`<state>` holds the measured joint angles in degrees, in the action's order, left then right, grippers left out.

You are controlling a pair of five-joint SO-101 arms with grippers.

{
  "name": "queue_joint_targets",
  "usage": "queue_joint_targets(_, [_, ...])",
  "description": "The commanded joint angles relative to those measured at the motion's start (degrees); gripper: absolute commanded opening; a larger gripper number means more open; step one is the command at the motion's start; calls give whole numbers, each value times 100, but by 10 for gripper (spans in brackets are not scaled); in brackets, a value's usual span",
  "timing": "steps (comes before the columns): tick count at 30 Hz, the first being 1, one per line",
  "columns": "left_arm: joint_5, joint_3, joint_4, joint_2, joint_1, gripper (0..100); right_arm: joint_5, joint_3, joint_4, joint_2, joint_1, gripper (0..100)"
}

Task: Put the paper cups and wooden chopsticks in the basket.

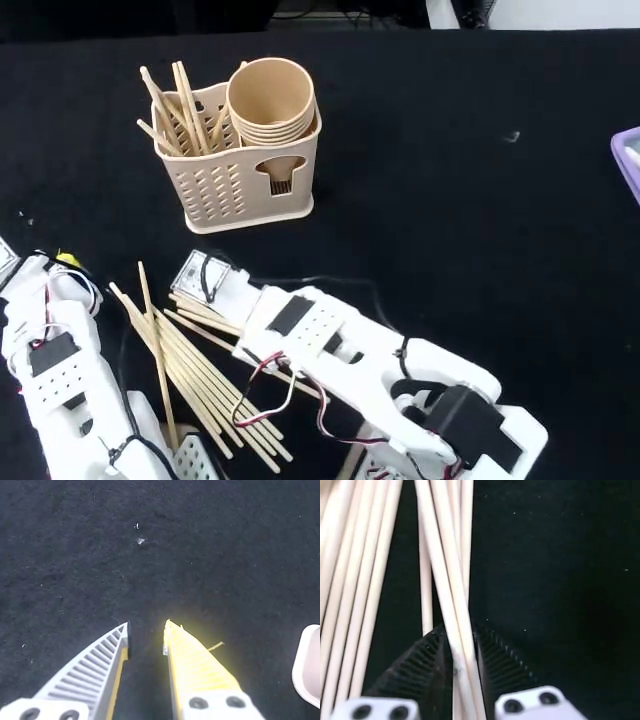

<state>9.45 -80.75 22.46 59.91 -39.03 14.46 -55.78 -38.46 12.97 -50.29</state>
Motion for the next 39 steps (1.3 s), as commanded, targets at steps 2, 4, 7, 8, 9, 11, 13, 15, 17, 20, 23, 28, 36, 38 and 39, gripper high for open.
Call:
queue_joint_targets(2, [70, 22, -79, 105, 84, 124, 44, 233, -53, 259, 132, 12])
queue_joint_targets(4, [70, 22, -79, 105, 84, 124, 44, 233, -53, 259, 132, 12])
queue_joint_targets(7, [70, -48, -114, 105, 92, 124, 44, 233, -105, 303, 141, 12])
queue_joint_targets(8, [70, -48, -114, 105, 101, 124, 44, 242, -123, 312, 141, 11])
queue_joint_targets(9, [70, -48, -114, 105, 119, 124, 44, 259, -220, 356, 141, 11])
queue_joint_targets(11, [70, -75, -114, 105, 259, 124, 44, 365, -571, 620, 141, 11])
queue_joint_targets(13, [44, -84, -114, 105, 374, 124, 44, 470, -993, 1059, 141, 11])
queue_joint_targets(15, [35, -84, -114, 105, 426, 124, 44, 444, -1266, 1622, 185, 11])
queue_joint_targets(17, [26, -84, -123, 105, 418, 124, 44, 312, -1336, 2229, 343, 11])
queue_joint_targets(20, [26, -84, -123, 105, 409, 124, 44, 127, -1310, 2976, 703, 11])
queue_joint_targets(23, [26, -84, -123, 105, 409, 124, 44, 92, -1292, 3495, 949, 11])
queue_joint_targets(28, [26, -84, -123, 105, 391, 124, 44, 110, -712, 3758, 1099, 11])
queue_joint_targets(36, [26, -92, -123, 105, 382, 124, -26, 101, 730, 3749, 1055, 11])
queue_joint_targets(38, [26, -92, -123, 105, 382, 124, -229, 163, 897, 3776, 967, 11])
queue_joint_targets(39, [26, -92, -123, 105, 382, 124, -316, 242, 914, 3776, 932, 11])
